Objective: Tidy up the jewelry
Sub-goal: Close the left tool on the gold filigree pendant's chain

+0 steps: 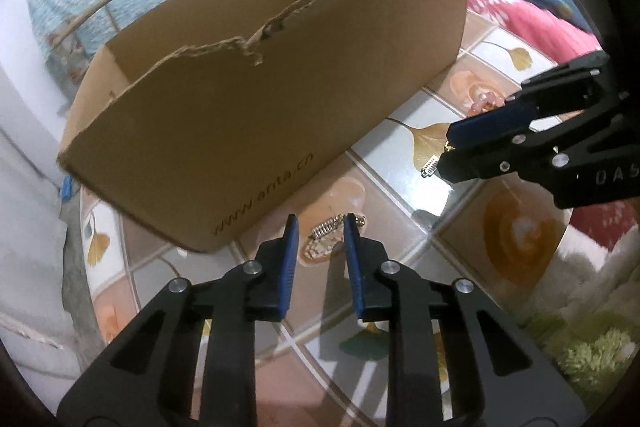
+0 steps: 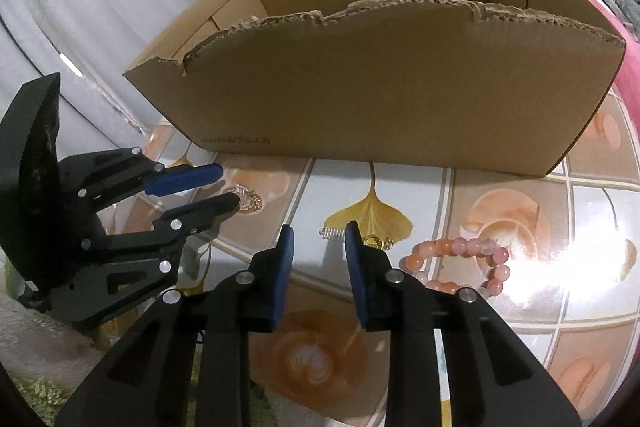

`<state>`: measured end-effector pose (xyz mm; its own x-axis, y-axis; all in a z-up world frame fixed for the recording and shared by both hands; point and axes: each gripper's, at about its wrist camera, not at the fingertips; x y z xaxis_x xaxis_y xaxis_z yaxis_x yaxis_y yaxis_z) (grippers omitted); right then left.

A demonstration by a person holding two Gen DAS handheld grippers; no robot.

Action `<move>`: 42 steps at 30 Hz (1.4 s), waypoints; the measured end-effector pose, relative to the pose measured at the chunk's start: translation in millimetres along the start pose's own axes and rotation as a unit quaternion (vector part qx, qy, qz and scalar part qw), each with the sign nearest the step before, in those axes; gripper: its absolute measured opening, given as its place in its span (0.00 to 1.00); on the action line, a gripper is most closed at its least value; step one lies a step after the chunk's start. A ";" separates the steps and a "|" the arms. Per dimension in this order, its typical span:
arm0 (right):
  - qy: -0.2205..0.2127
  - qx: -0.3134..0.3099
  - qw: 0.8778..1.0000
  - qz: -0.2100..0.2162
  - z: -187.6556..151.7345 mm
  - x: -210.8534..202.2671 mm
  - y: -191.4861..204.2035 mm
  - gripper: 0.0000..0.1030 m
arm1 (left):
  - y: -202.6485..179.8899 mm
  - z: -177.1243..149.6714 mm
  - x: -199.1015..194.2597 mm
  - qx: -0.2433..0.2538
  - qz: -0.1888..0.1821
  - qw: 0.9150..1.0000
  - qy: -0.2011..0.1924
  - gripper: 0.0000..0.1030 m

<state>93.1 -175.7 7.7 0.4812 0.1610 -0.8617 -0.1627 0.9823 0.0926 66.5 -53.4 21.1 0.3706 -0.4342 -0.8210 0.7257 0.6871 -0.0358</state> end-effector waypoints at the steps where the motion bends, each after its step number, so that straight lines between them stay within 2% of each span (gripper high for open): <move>1: 0.000 0.001 1.000 0.001 0.7 0.3 -0.9 0.26 | 0.6 0.9 1.3 0.010 -0.003 1.000 0.004 0.19; 8: 0.003 0.013 1.000 0.005 2.6 2.1 -8.5 0.26 | 1.3 6.9 9.2 0.066 -0.019 0.997 0.032 0.18; 13: 0.002 0.018 1.000 0.005 -0.6 0.7 -17.4 0.26 | 2.2 7.6 12.6 0.079 -0.038 0.995 0.047 0.17; 16: 0.002 0.021 1.000 0.006 -2.9 -0.1 -19.4 0.26 | 4.0 7.5 12.6 0.071 -0.052 0.995 0.053 0.06; 20: 0.002 0.023 1.000 0.007 -3.4 -1.5 -21.9 0.26 | 2.9 4.6 10.6 0.066 -0.053 0.995 0.054 0.04; 23: 0.002 0.021 1.000 0.008 -3.0 -2.2 -23.8 0.26 | 2.1 2.6 6.6 0.055 -0.056 0.996 0.046 0.00; 30: -0.001 0.007 1.000 0.007 -2.8 -6.3 -17.4 0.26 | 1.9 -5.0 -13.8 0.013 -0.046 0.999 0.021 0.00; 35: 0.001 -0.042 0.999 0.006 -0.8 -6.1 -7.0 0.26 | 4.0 -15.8 -19.2 -0.033 -0.029 0.999 0.017 0.00; 42: 0.021 -0.091 0.996 0.016 19.5 8.4 -2.3 0.26 | 12.1 -28.5 -20.6 -0.081 -0.024 0.996 0.008 0.00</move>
<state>114.4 -174.7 10.0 0.4375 0.1843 -0.8801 -0.3326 0.9425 0.0320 51.1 -19.5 21.4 0.3268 -0.4604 -0.8254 0.6388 0.7512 -0.1661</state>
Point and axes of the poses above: each gripper's, at about its wrist camera, not at the fingertips, and x roughly the way its jaws point, y to its left, z to its top, and after that the axes turned 13 degrees about -z, right-handed
